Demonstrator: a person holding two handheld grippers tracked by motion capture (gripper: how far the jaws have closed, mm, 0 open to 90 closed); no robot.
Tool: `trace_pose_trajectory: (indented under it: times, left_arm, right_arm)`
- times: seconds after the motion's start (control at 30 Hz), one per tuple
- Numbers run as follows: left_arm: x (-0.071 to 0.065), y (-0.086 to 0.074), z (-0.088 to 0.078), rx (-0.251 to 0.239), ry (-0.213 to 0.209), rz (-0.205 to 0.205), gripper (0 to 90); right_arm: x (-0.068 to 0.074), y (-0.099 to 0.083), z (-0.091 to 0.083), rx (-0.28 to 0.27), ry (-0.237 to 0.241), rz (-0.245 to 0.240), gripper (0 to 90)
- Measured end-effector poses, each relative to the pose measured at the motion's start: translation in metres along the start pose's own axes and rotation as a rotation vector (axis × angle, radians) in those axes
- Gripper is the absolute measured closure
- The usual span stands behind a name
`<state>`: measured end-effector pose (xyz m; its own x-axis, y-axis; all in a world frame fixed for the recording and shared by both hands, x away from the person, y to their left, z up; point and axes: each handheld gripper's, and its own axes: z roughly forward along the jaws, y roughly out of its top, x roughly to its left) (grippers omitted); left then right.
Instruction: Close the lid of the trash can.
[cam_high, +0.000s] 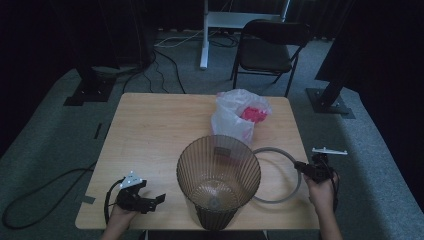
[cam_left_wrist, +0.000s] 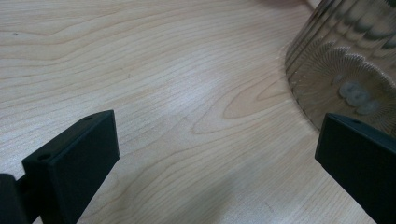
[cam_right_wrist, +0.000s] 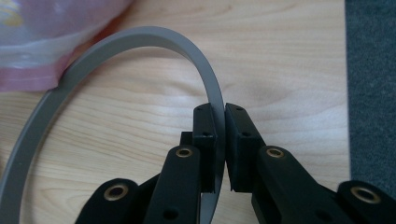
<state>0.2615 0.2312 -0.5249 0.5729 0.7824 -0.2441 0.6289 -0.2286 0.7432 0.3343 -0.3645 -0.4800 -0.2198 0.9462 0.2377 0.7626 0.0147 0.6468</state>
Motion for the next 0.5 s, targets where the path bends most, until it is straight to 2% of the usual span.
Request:
trace_pose_trajectory:
  times: [0.2, 0.3, 0.5]
  left_arm:
    - [0.0, 0.0, 0.0, 0.0, -0.001, 0.0, 0.0]
    - [0.0, 0.0, 0.0, 0.002, 0.001, 0.0, 0.0]
    - [-0.001, 0.0, 0.001, 0.002, 0.002, -0.001, 0.0]
  right_arm:
    - [-0.006, 0.005, -0.017, -0.052, 0.015, 0.032, 84.1]
    - [-0.011, 0.007, -0.027, -0.091, 0.07, 0.073, 84.1]
    - [-0.012, 0.019, -0.051, -0.164, 0.076, 0.072, 84.1]
